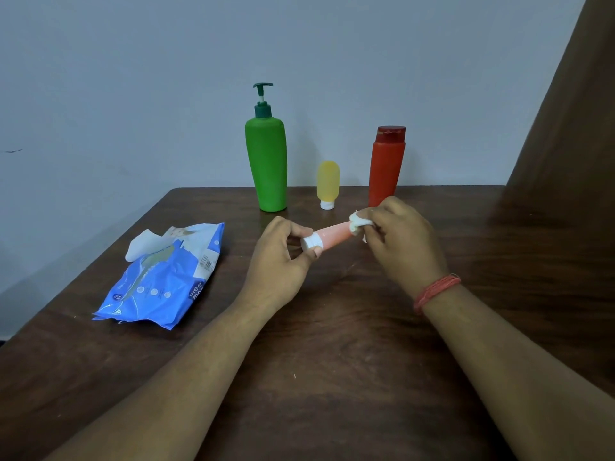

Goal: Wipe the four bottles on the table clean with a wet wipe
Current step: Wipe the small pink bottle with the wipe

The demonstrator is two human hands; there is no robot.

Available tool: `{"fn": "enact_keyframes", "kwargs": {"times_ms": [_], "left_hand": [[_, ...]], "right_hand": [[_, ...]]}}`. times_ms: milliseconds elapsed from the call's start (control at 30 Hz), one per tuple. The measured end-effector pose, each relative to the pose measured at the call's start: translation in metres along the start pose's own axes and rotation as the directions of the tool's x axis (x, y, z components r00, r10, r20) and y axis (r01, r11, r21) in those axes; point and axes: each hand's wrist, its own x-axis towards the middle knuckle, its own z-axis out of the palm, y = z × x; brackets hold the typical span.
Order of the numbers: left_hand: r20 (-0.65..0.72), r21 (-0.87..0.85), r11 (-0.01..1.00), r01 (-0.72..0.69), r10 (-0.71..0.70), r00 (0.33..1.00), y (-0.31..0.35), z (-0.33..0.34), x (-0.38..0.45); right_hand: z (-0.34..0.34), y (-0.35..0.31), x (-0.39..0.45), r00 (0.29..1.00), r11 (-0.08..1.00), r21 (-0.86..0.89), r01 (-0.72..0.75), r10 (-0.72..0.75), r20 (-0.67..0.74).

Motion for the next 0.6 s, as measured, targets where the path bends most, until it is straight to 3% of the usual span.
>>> {"fn": "enact_keyframes", "kwargs": {"times_ms": [233, 467, 600], "left_hand": [[0.003, -0.025, 0.999, -0.034, 0.034, 0.999, -0.001, 0.001, 0.000], [0.004, -0.042, 0.998, 0.038, -0.038, 0.999, 0.002, 0.001, -0.001], [-0.003, -0.100, 0.993, 0.067, -0.067, 0.998, 0.001, -0.002, -0.002]], "right_hand": [[0.004, -0.023, -0.004, 0.968, 0.970, -0.021, 0.241, -0.238, 0.084], [-0.002, 0.008, 0.003, 0.999, 0.999, -0.028, -0.029, 0.028, -0.034], [0.004, 0.004, 0.001, 0.992, 0.996, 0.053, -0.073, 0.077, -0.095]]}}
